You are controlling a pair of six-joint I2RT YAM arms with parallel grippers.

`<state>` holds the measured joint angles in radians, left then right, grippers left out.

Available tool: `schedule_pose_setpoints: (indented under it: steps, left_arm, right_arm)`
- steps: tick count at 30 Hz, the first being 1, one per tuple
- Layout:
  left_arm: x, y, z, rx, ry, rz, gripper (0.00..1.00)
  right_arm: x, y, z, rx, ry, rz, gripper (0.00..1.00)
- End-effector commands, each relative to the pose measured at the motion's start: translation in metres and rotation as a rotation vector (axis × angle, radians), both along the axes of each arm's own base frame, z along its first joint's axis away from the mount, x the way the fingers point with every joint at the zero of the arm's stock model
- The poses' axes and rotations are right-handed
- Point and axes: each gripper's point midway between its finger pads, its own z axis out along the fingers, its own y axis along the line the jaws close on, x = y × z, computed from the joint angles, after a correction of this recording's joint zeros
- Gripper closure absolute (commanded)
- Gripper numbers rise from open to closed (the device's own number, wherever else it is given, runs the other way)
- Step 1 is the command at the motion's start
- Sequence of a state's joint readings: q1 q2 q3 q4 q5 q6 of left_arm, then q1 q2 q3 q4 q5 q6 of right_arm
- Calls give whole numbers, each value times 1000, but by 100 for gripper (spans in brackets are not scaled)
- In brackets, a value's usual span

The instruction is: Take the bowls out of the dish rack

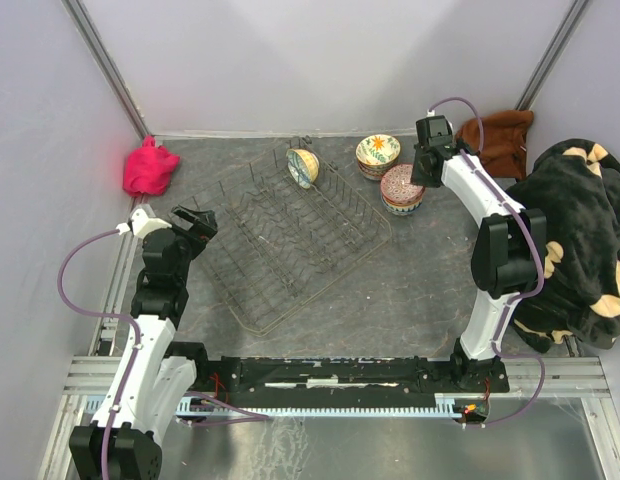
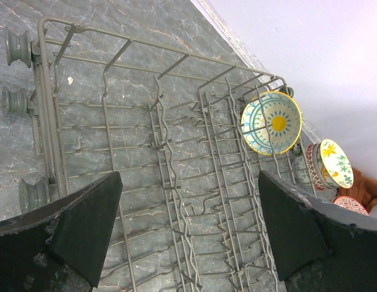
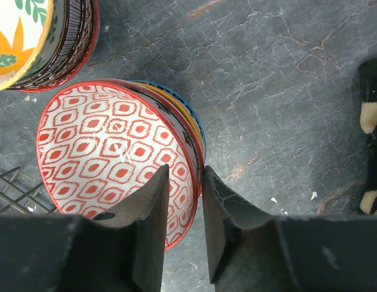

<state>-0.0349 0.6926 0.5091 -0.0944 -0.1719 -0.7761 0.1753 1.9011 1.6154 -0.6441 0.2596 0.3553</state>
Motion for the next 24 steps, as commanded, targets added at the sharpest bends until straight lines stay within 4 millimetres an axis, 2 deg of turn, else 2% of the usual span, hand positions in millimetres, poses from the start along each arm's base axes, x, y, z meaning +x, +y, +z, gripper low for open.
schedule_pose_setpoints:
  steps: [1,4,11,14,18,24]
  left_arm:
    - [4,-3,11,15,-51,-23,1]
    - [5,-3,12,14,-53,-22,1]
    - [6,-3,10,15,-51,-23,1]
    - [7,-4,10,14,-53,-26,1]
    - [9,-4,8,13,-50,-28,1]
    - [9,-4,9,14,-53,-30,1]
  right_arm:
    - [11,-1,32,17,-100,-26,63]
    - [8,-4,41,13,-125,-34,52]
    - [-5,-11,84,-6,-236,-63,48]
    - [-9,-2,105,-13,-299,-26,47]
    - [-13,33,134,-71,-398,85,44]
    - [-13,119,153,-118,-498,300,43]
